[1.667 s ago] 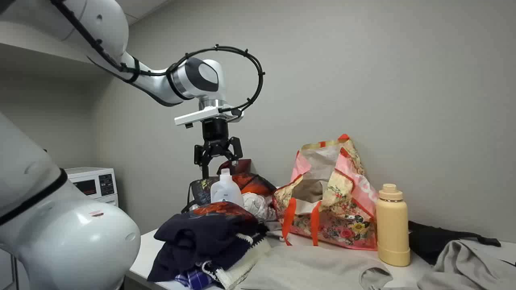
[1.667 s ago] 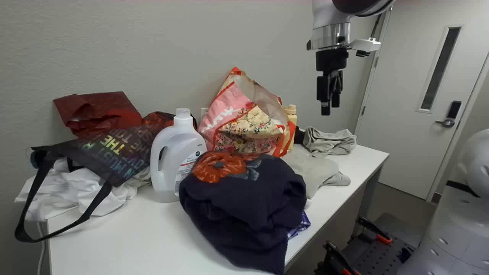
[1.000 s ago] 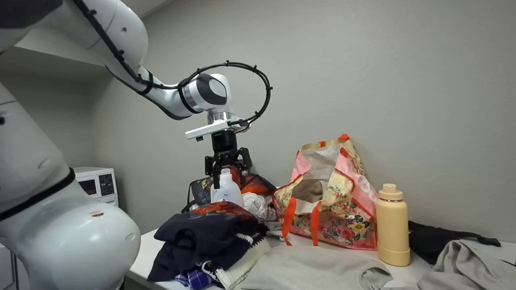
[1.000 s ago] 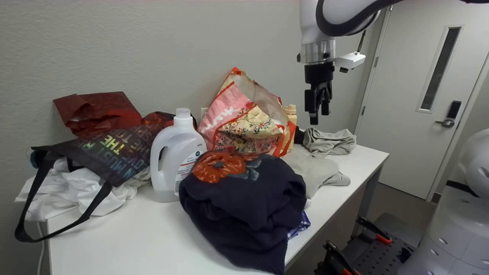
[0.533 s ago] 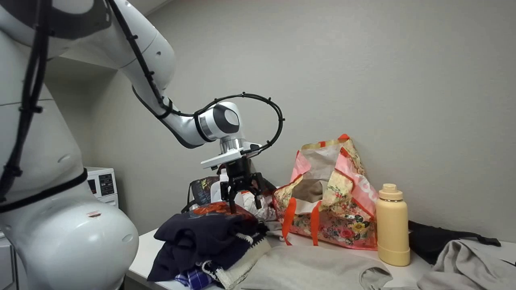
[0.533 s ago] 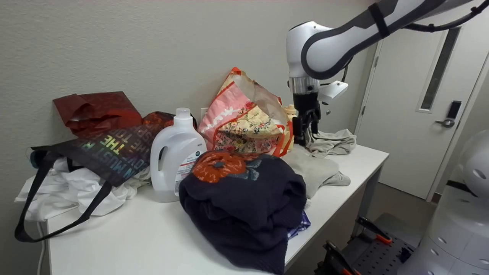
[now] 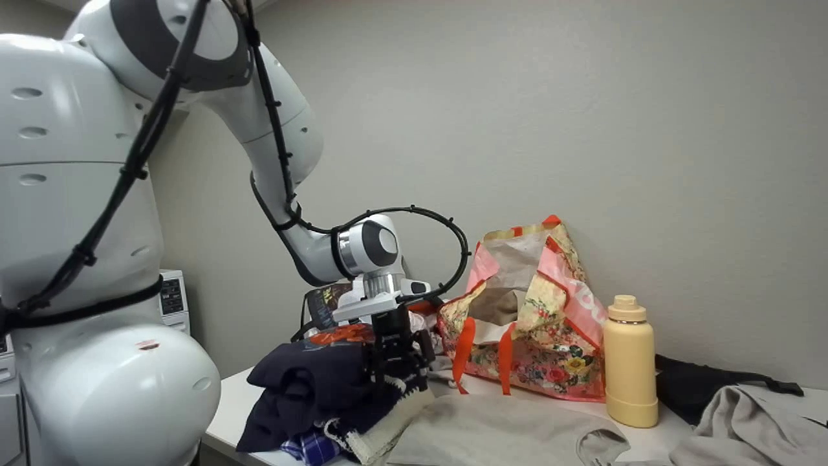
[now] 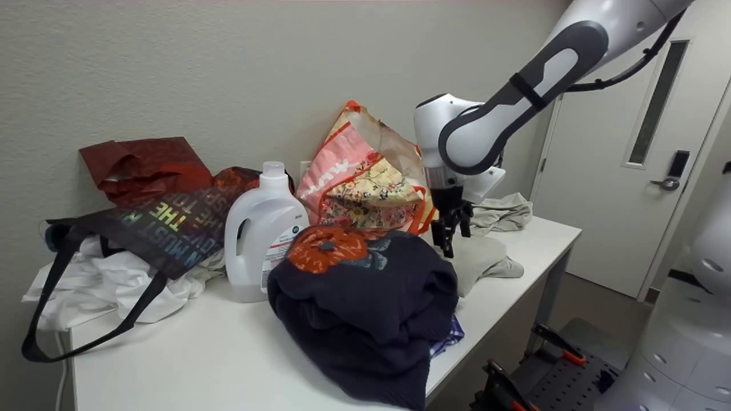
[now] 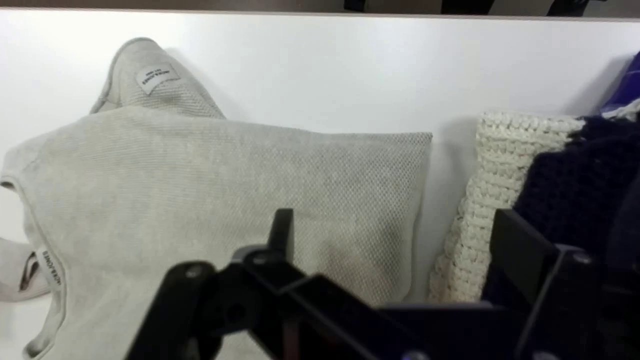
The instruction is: Fold the beige shirt
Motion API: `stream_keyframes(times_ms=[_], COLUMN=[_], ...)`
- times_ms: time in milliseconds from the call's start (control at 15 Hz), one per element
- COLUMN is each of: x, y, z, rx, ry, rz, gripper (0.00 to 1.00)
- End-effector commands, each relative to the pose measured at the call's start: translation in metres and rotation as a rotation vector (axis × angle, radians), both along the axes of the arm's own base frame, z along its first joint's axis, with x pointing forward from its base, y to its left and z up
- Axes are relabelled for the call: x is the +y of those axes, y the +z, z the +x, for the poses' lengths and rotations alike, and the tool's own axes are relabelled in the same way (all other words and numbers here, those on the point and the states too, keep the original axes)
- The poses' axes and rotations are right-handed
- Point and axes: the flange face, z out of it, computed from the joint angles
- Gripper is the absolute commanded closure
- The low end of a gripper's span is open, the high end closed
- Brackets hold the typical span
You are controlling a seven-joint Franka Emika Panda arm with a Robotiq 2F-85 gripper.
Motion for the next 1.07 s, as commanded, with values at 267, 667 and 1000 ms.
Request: stream_keyframes(times_ms=[267,667,1000], x=[-0.002,-0.012,-0.022], y=[-0.048,-0.08,-0.102], z=[0.018,0.036,0.05], rx=[0.008,-0.009,0.005], ry=[-0.064,-0.107,-0.115], rz=[0.0,-0.068,-0.115], gripper=[0.0,0.0,0.0])
